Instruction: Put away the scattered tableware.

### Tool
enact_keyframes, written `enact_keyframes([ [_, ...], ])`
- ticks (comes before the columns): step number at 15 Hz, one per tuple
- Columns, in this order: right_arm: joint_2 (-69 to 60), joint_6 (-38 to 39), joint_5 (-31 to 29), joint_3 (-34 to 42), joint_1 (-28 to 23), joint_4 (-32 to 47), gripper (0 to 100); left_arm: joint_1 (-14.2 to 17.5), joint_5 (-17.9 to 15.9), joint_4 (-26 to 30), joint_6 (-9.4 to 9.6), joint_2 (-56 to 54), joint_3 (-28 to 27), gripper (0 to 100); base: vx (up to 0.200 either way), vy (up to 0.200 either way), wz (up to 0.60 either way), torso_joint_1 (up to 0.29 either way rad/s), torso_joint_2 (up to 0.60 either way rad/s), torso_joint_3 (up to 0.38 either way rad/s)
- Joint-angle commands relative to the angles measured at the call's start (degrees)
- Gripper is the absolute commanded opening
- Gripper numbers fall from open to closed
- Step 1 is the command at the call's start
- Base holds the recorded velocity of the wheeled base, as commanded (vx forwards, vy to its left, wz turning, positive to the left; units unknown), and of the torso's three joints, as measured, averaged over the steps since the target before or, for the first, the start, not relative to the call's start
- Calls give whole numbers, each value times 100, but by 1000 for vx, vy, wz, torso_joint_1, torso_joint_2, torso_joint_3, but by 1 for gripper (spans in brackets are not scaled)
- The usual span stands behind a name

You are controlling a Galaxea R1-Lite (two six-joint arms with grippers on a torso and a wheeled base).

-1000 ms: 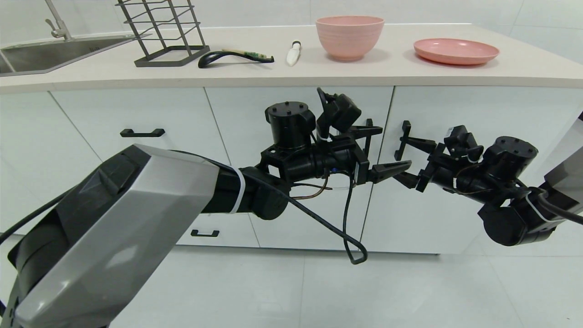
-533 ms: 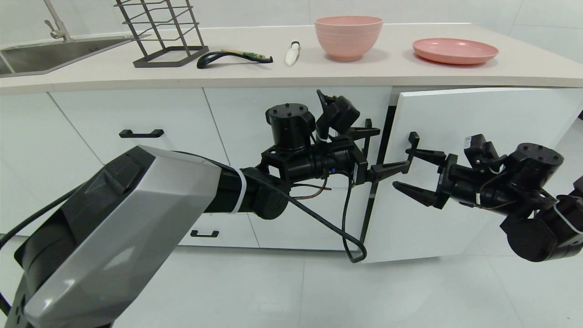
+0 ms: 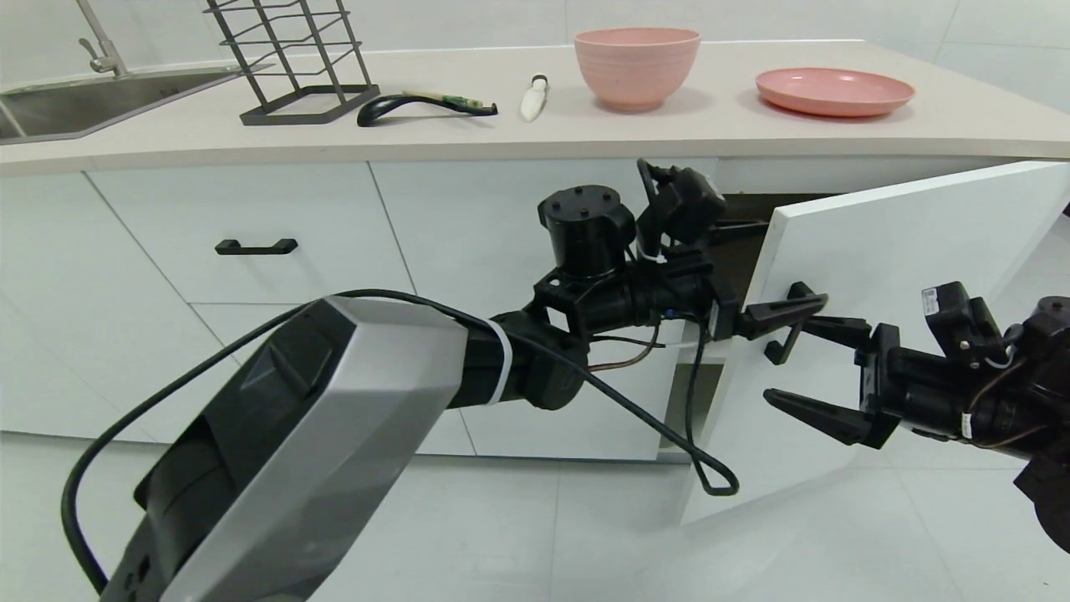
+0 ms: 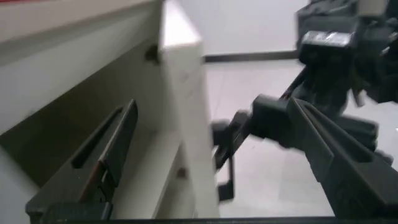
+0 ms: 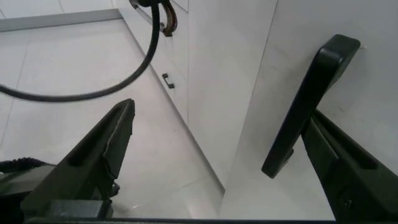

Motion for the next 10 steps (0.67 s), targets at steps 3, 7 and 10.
enact_keyframes([
  [3, -174, -147, -149, 189, -164, -16, 100, -530, -161, -737, -789, 405, -164, 100, 0, 0, 0, 0, 0, 0],
  [7, -86, -182, -474, 206, -524, -8, 100, -548, -99, -825, -965, 405, -146, 100, 0, 0, 0, 0, 0, 0],
  [10, -95, -208, -545, 347, -709, 1, 100, -548, -82, -833, -965, 405, -138, 100, 0, 0, 0, 0, 0, 0],
])
